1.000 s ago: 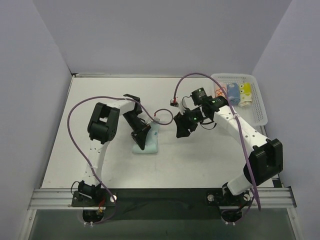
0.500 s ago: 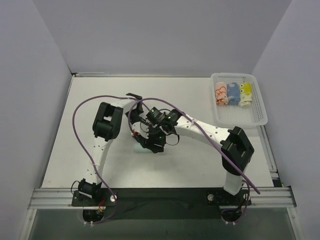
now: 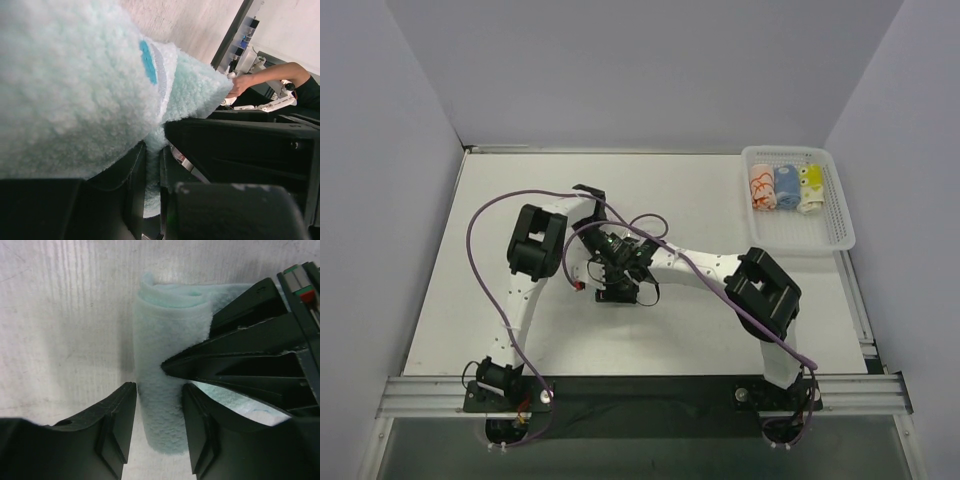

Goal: Roll the towels
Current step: Roll the towel

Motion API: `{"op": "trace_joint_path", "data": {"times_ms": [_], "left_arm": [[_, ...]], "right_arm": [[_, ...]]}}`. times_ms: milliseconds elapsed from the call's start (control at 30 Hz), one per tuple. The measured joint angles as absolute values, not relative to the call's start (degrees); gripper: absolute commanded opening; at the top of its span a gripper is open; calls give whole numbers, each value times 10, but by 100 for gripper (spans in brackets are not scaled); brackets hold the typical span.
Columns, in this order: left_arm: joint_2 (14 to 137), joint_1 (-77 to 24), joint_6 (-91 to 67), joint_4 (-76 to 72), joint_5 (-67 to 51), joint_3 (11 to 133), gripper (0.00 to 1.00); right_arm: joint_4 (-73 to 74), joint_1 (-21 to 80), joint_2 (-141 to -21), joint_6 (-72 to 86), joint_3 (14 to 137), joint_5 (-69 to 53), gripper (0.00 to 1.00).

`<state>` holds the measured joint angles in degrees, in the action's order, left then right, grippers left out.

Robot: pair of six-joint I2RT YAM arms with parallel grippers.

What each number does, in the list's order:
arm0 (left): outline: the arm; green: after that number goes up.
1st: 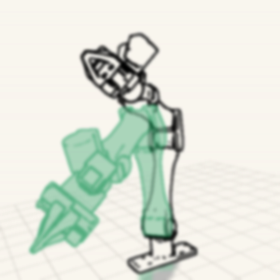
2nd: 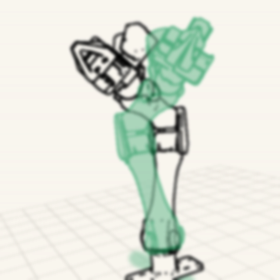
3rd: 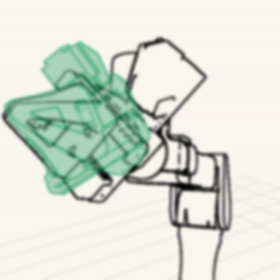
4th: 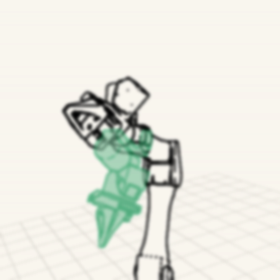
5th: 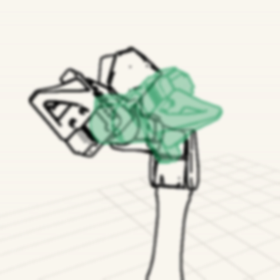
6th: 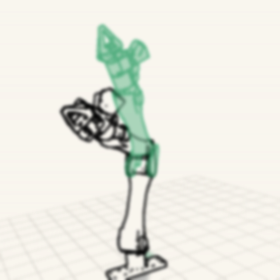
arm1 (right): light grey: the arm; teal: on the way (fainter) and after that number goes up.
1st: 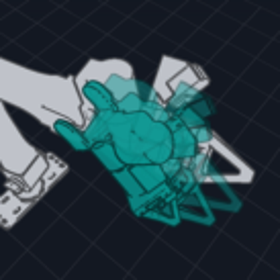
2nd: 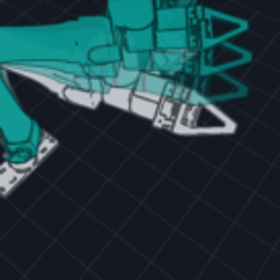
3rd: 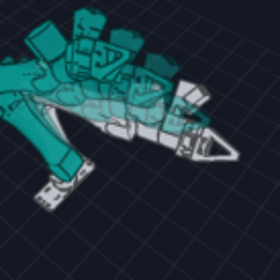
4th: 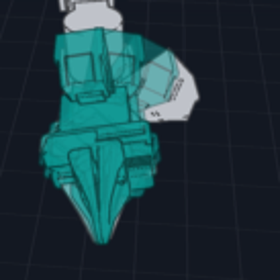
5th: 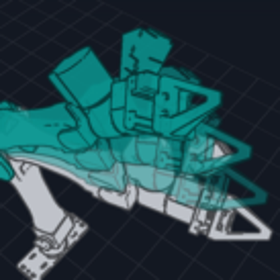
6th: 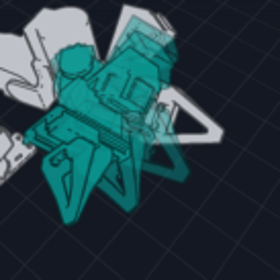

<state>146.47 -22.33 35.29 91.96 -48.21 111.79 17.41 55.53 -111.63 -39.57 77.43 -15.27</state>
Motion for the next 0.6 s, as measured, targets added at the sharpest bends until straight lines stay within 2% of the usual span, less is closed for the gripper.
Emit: {"op": "trace_joint_path", "data": {"times_ms": [67,100,167,400,600], "left_arm": [[1465,-222,353,919,-483,1118,23],[1465,-221,354,919,-484,1117,24],[1465,-217,357,919,-491,1111,29],[1416,-185,366,872,-513,1040,46],[1310,-95,349,798,-480,984,51]], "right_arm": [[160,550,-1118,-400,769,-154,26],[156,546,-1118,-400,768,-159,13],[154,538,-1118,-402,768,-175,0],[187,497,-1142,-406,806,-287,0],[250,470,-1180,-403,854,-374,0]]}}
